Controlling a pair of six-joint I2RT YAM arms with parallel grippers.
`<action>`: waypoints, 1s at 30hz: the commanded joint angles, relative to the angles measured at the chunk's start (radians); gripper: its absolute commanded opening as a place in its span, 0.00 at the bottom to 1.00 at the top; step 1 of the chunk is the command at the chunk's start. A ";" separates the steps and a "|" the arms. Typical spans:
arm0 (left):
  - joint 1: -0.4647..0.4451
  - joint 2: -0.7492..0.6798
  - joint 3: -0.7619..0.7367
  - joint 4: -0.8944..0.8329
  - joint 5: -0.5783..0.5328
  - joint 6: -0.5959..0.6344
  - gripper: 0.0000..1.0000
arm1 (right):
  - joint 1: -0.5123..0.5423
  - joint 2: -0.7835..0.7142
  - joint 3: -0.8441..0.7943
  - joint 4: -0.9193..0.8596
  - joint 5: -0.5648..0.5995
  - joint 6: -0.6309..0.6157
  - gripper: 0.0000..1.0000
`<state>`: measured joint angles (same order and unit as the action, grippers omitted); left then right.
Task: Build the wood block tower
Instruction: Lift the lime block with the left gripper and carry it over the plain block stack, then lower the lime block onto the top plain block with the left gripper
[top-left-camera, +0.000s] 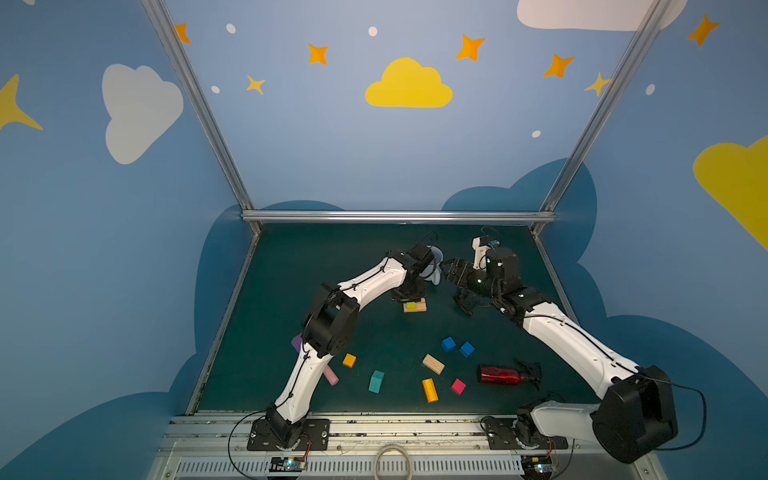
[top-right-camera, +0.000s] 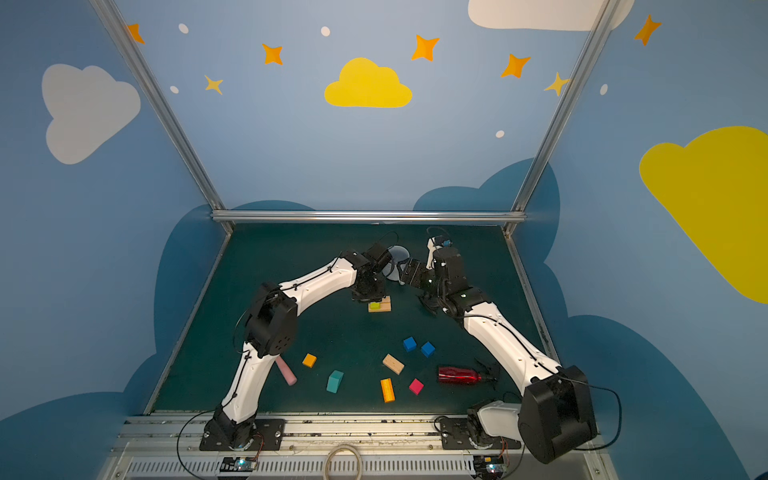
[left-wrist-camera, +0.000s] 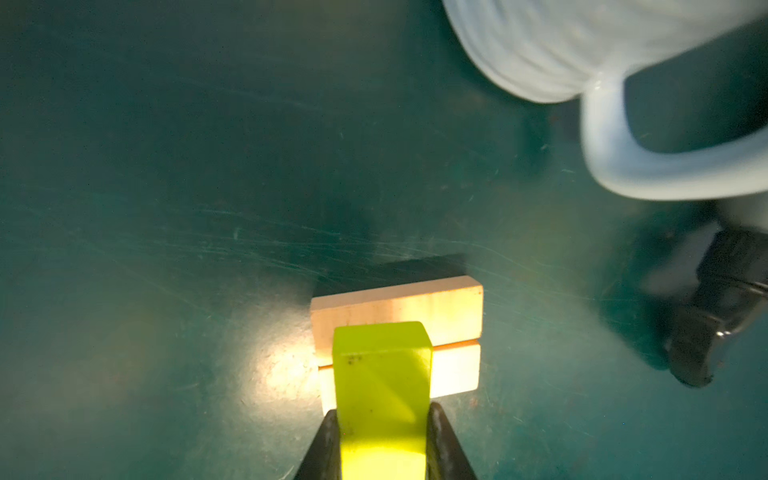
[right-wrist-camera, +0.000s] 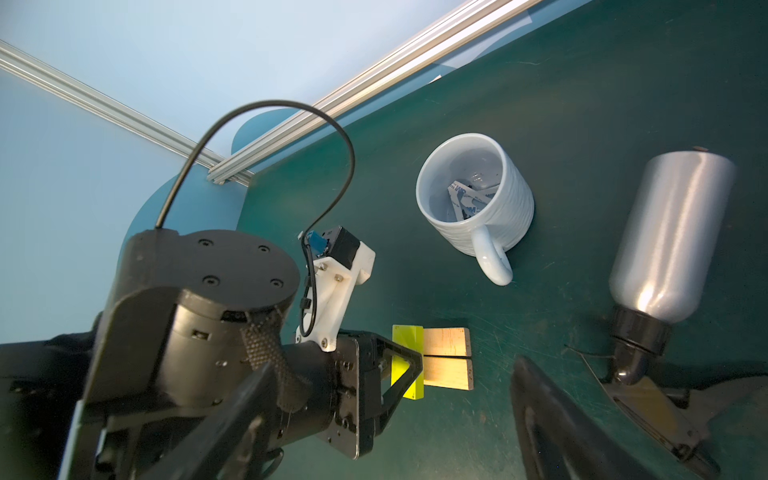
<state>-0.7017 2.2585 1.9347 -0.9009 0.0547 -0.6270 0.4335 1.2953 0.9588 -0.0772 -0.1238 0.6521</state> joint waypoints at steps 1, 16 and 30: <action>-0.005 0.033 0.036 -0.050 -0.029 -0.022 0.21 | -0.007 -0.019 -0.012 0.019 -0.010 0.007 0.85; -0.007 0.065 0.062 -0.062 -0.033 -0.044 0.23 | -0.018 -0.021 -0.020 0.024 -0.014 0.012 0.85; -0.007 0.079 0.083 -0.073 -0.038 -0.044 0.26 | -0.024 -0.021 -0.023 0.023 -0.019 0.015 0.85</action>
<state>-0.7074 2.3150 1.9972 -0.9436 0.0357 -0.6674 0.4141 1.2953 0.9478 -0.0704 -0.1360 0.6586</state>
